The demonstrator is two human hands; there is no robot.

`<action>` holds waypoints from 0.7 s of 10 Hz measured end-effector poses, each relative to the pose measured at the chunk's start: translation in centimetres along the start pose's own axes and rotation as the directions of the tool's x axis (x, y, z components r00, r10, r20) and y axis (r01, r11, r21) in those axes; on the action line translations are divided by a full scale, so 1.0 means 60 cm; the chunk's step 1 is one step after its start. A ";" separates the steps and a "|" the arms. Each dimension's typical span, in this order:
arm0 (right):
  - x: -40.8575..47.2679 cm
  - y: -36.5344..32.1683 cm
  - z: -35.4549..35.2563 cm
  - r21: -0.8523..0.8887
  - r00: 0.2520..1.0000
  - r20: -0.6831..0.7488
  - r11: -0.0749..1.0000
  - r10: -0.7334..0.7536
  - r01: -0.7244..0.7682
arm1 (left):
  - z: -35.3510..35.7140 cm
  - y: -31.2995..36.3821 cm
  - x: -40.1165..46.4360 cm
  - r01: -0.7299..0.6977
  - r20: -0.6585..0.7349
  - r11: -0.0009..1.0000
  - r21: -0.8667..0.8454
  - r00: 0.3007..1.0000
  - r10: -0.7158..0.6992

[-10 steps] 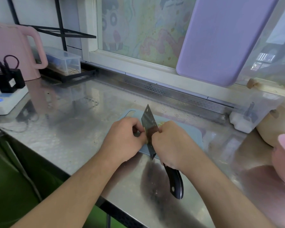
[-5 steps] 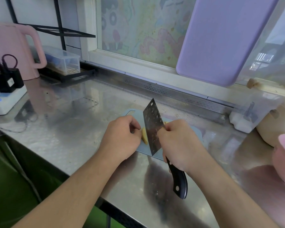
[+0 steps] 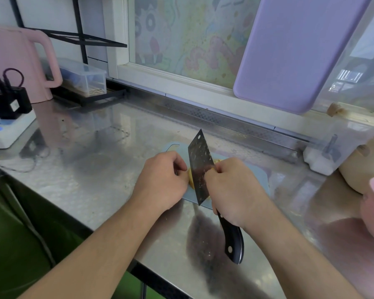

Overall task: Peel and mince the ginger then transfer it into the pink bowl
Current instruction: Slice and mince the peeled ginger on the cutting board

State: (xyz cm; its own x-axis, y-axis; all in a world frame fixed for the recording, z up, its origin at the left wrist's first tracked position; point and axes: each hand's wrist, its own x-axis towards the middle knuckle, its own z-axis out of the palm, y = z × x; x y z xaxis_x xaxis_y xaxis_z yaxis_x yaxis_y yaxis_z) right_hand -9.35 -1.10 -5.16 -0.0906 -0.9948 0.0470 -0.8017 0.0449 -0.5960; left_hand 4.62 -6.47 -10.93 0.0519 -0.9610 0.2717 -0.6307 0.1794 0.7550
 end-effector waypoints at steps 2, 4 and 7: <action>-0.001 -0.009 -0.005 -0.084 0.999 0.036 0.996 0.007 -0.004 | 0.000 -0.001 -0.001 0.007 0.000 1.000 -0.013 1.000 -0.007; -0.011 -0.031 -0.009 -0.178 0.996 0.090 0.983 -0.024 0.040 | 0.003 -0.003 -0.002 0.000 0.028 0.999 -0.034 1.000 0.001; -0.025 -0.035 -0.006 -0.135 0.997 0.073 0.991 -0.015 0.025 | 0.005 -0.003 -0.003 -0.023 0.030 1.000 0.001 0.999 0.023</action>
State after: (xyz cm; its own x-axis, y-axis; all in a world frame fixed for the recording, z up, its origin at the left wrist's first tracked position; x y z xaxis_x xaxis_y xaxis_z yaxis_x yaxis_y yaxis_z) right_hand -7.74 0.31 -3.71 -0.0353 -0.9994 -0.0028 -0.8762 0.0322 -0.4810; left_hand 4.51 -6.41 -11.32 0.0143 -0.9624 0.2713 -0.6326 0.2014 0.7479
